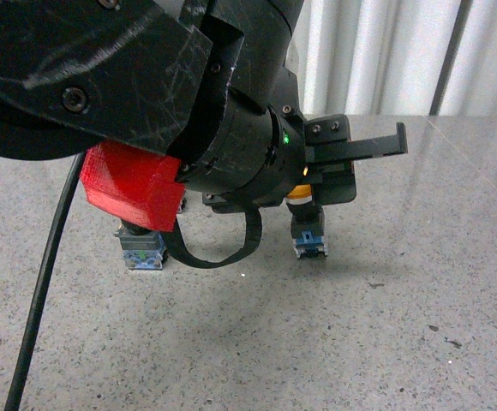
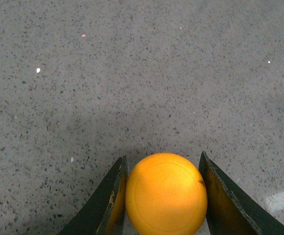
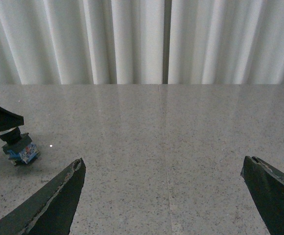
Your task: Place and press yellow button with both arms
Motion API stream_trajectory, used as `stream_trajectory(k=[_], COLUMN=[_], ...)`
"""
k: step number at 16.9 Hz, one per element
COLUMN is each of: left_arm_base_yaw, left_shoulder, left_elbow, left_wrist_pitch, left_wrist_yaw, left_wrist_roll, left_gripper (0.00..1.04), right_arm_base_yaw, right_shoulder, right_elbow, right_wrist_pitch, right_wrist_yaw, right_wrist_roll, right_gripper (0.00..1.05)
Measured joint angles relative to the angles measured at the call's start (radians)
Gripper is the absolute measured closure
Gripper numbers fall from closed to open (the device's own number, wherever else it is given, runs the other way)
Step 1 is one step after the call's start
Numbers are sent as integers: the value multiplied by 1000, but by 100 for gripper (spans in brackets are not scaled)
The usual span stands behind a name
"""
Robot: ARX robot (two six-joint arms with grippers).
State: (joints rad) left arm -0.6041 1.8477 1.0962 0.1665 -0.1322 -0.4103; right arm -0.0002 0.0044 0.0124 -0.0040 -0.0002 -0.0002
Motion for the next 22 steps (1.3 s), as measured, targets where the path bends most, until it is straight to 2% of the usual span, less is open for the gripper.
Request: stream_trajectory(k=[3, 4, 7, 9, 10, 11, 14, 18, 19, 20, 22], left_arm_base_yaw=[-4, -6, -13, -18, -18, -14, 1, 64, 72, 100, 216], left_shoulder=[14, 14, 13, -14, -36, -71, -246, -574, -658, -747, -943], left_elbow=[9, 9, 9, 9, 9, 9, -33, -226, -303, -393, -607], left_wrist_pitch=[14, 14, 15, 14, 16, 19, 87, 154, 195, 244, 275], left_wrist_yaw=[-19, -21, -21, -25, -29, -34, -82, -206, -272, -319, -278], left_wrist_roll=[18, 19, 26, 37, 46, 52, 131, 452, 512, 487, 436], left_gripper=[66, 62, 32, 9, 5, 8, 7, 7, 11, 22, 46], right_arm_base_yaw=[0, 0, 0, 0, 0, 0, 0, 0, 0, 0, 0], right_shoulder=[0, 0, 0, 0, 0, 0, 0, 0, 0, 0, 0], right_elbow=[0, 0, 0, 0, 0, 0, 0, 0, 0, 0, 0], right_wrist_pitch=[0, 0, 0, 0, 0, 0, 0, 0, 0, 0, 0], right_wrist_yaw=[0, 0, 0, 0, 0, 0, 0, 0, 0, 0, 0], right_wrist_roll=[0, 0, 0, 0, 0, 0, 0, 0, 0, 0, 0], right_gripper=[7, 7, 7, 7, 7, 7, 7, 7, 7, 7, 7])
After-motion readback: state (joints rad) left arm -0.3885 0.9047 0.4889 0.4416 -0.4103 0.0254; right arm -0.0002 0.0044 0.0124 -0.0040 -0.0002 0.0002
